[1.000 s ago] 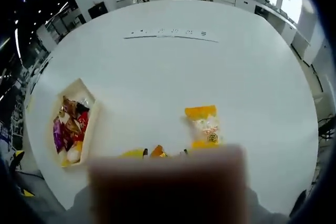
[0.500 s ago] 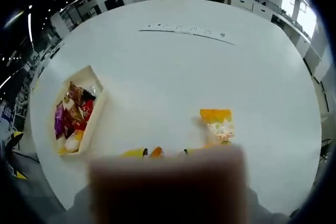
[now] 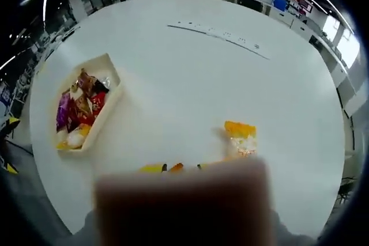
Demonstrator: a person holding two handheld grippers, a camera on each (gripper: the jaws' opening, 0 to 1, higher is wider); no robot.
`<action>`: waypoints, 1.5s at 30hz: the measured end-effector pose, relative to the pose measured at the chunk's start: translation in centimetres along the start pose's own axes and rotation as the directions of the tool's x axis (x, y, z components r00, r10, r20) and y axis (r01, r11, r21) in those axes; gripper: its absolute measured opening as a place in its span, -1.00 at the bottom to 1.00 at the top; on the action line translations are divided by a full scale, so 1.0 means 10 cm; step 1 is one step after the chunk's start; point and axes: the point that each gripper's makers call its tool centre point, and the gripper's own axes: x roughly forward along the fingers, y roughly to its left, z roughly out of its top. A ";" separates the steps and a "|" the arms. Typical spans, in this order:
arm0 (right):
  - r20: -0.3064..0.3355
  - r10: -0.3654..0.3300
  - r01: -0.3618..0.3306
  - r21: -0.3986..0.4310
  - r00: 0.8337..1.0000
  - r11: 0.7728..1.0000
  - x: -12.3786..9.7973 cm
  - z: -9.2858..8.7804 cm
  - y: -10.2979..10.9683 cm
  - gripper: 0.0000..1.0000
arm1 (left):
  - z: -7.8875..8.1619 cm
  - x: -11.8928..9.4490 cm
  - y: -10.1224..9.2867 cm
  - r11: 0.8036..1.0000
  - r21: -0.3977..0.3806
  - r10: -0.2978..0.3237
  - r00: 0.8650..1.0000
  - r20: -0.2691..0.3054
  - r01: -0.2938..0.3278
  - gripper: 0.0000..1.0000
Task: Place the target food into the container with the food tongs after gripping and lifting it, then release it inside without dropping or visibly crushing the food.
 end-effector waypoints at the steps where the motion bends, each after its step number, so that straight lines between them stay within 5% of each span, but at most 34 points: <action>1: 0.001 0.003 -0.003 0.020 1.000 1.000 0.00 0.00 0.00 -0.64 | 0.00 0.00 0.00 1.000 0.000 0.000 1.000 0.000 0.000 0.58; 10: 0.031 0.018 -0.022 0.144 0.999 0.989 -0.16 0.09 -0.02 -0.65 | 0.01 0.00 0.00 1.000 0.001 0.001 1.000 0.004 -0.001 0.56; 24: 0.057 0.007 -0.017 0.163 0.998 0.986 -0.60 0.31 0.00 -0.65 | 0.05 -0.01 -0.01 1.000 0.013 0.001 1.000 0.027 -0.001 0.58; 45: 0.186 -0.004 -0.027 0.161 0.982 0.987 -1.48 0.89 0.08 -0.63 | 0.06 -0.01 -0.03 0.999 0.034 -0.013 0.999 0.045 0.012 0.56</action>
